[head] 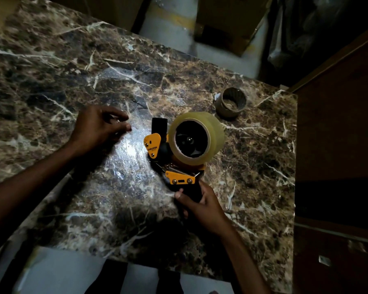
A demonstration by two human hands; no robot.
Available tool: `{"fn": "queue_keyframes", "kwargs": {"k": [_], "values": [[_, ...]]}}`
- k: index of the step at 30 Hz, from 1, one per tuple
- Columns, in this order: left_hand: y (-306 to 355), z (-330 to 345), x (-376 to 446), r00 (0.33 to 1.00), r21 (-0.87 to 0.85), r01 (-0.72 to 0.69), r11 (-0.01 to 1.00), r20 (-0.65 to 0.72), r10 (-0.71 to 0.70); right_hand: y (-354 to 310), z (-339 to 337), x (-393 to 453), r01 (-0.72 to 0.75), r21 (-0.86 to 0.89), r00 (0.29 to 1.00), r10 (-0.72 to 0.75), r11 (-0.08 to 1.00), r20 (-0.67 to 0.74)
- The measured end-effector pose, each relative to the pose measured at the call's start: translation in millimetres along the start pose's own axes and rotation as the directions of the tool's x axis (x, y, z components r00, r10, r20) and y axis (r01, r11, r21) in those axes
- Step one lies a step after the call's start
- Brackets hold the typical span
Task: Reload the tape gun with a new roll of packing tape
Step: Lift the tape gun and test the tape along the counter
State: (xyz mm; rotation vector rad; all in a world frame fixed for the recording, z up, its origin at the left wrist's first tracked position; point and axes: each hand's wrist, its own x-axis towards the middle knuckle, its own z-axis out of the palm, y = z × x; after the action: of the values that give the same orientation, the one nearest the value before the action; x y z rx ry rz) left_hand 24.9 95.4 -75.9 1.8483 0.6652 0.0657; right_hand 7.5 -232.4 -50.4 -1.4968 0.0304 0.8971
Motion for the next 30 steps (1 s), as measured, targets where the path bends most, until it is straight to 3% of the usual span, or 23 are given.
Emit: {"fn": "queue_keyframes", "kwargs": {"k": [6, 10, 16, 18, 20, 25, 30], "values": [[-1, 8, -15, 0.996, 0.149, -0.064, 0.987, -0.048, 0.072, 6, 4, 1, 0.05, -0.008, 0.999, -0.05, 0.999, -0.01], [0, 11, -36, 0.967, 0.376, -0.074, 0.924, -0.198, 0.158, 12, 3, 2, 0.057, 0.001, 0.998, -0.057, 0.998, -0.013], [-5, 14, -41, 0.917, 0.501, -0.041, 0.865, -0.324, 0.231, 10, 1, 0, 0.071, -0.048, 0.998, -0.071, 0.996, 0.001], [-10, 16, -43, 0.882, 0.642, -0.13, 0.755, -0.273, 0.384, 11, 2, -1, 0.072, -0.056, 0.997, -0.072, 0.996, 0.001], [-16, 14, -45, 0.849, 0.722, -0.269, 0.637, -0.134, 0.511, 12, 3, -1, 0.061, -0.045, 0.998, -0.061, 0.997, 0.008], [-21, 8, -51, 0.864, 0.766, -0.313, 0.561, -0.017, 0.504, 18, 5, 3, -0.01, -0.036, 1.0, 0.01, 0.999, -0.003], [-26, 18, -60, 0.855, 0.85, -0.282, 0.445, 0.013, 0.518, 20, 2, 4, 0.002, -0.037, 0.999, 0.0, 0.999, 0.033]]}}
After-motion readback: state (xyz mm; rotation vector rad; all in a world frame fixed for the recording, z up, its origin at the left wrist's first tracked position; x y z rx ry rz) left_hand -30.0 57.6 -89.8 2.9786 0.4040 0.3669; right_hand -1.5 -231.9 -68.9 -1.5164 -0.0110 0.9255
